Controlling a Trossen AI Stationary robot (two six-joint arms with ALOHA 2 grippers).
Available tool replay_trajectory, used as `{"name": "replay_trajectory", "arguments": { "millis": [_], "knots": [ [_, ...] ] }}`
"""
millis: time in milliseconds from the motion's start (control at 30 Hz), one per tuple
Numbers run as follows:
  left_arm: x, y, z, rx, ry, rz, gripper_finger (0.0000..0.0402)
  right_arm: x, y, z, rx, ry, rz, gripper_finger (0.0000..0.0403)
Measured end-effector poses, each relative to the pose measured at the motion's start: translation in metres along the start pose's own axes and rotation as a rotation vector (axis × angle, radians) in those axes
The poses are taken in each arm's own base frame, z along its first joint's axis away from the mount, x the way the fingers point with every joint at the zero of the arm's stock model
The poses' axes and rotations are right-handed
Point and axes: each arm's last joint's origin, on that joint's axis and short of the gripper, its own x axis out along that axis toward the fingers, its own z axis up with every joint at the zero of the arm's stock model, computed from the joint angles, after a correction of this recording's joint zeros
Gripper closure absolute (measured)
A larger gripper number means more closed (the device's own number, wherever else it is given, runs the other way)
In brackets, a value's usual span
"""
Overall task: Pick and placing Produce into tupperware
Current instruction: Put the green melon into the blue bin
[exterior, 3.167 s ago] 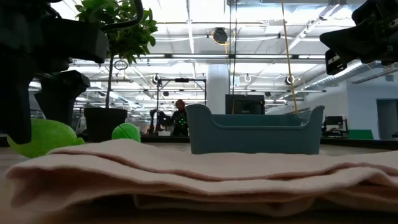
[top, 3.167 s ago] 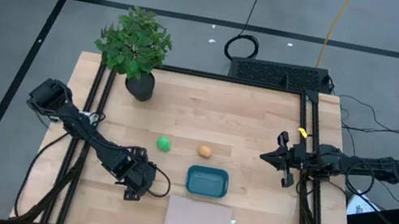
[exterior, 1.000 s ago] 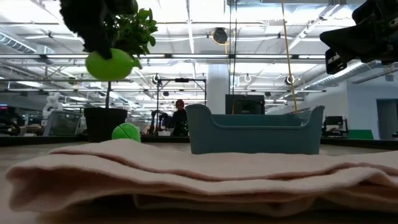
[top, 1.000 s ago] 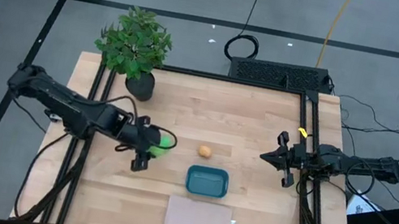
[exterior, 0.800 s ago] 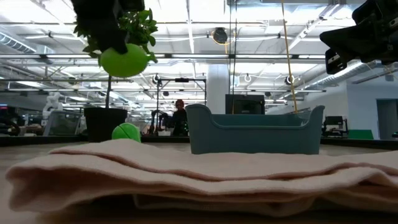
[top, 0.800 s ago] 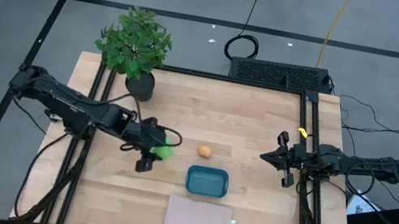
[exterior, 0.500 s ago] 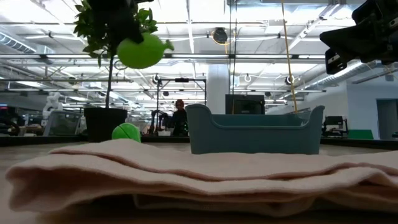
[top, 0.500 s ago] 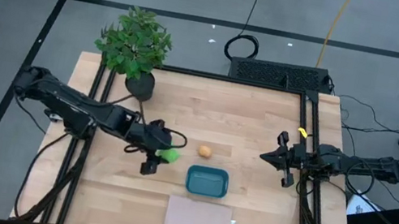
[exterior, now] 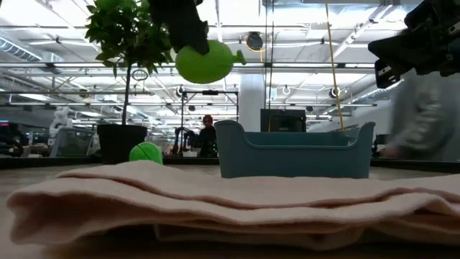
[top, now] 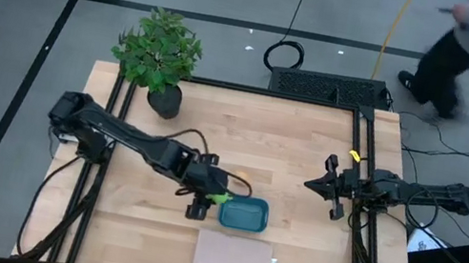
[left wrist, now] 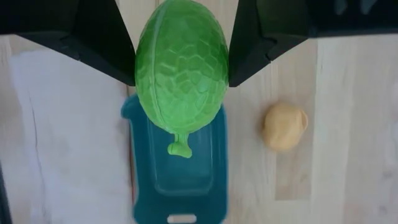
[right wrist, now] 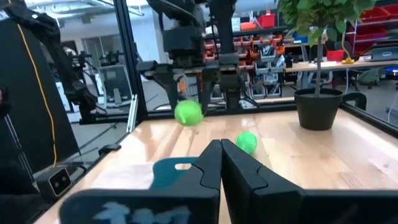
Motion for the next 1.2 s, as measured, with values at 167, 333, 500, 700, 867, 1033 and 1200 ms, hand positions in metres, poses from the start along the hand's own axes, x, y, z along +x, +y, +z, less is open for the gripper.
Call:
{"name": "replay_trajectory", "arguments": {
  "millis": [167,333,500,700,867,1033,1200],
  "knots": [
    [0.009,-0.002,0.018,-0.004,0.010,0.062,0.0172,0.000,0.000,0.000,0.000,0.001,0.000,0.0403],
    [0.020,-0.003,0.030,0.022,0.042,0.106,0.0172,0.000,0.000,0.000,0.000,0.005,-0.001,0.0403],
    [0.034,-0.006,0.042,0.004,0.055,0.148,0.0172,0.001,0.000,-0.001,0.000,0.009,-0.002,0.0403],
    [0.042,-0.018,0.057,0.020,0.074,0.188,0.0172,0.001,0.000,-0.001,0.000,0.009,-0.002,0.0403],
    [0.041,-0.032,0.060,0.036,0.075,0.204,0.0172,0.001,0.000,-0.001,0.000,0.009,-0.003,0.0403],
    [0.040,-0.043,0.057,0.036,0.068,0.208,0.0172,0.001,0.000,-0.001,0.000,0.009,-0.003,0.0403],
    [0.046,-0.055,0.057,0.056,0.045,0.216,0.0172,0.001,0.000,-0.001,0.000,0.009,-0.002,0.0403]
  ]
}}
